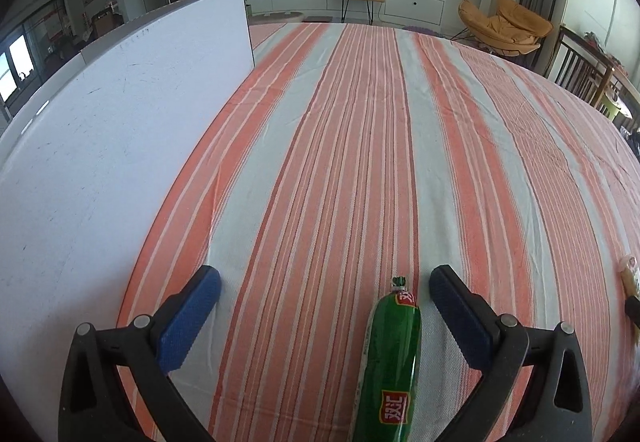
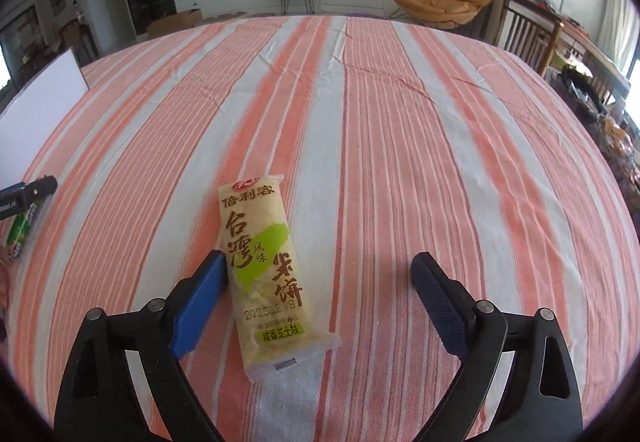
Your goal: Organize snacks
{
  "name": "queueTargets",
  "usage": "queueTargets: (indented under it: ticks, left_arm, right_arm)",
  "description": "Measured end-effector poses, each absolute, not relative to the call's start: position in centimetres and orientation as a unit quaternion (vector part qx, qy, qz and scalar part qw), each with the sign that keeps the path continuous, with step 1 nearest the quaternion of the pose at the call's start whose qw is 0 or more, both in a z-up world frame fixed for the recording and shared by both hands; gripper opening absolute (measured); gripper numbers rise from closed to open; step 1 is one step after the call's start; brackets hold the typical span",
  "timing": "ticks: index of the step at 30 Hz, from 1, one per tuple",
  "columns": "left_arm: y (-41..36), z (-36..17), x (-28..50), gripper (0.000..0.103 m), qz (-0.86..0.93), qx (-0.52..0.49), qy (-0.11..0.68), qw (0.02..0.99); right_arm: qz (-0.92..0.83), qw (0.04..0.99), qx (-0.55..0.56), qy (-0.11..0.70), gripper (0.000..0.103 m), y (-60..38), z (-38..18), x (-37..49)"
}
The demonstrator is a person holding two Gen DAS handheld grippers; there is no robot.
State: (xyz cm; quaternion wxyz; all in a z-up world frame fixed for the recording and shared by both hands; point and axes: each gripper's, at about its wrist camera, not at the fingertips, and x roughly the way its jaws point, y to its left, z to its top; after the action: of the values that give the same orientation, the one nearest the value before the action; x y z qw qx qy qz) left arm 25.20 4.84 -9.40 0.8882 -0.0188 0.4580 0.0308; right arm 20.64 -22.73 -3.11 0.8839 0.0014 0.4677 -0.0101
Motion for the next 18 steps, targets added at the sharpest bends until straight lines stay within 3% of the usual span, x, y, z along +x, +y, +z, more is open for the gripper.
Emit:
queueTargets:
  ticks: [18]
  left_arm:
    - [4.93,-9.38,25.13,0.103,0.030,-0.020,0.458,0.888]
  right_arm:
    - [-0.010,0.883,0.004,0.469,0.101,-22.85,-2.98,21.06]
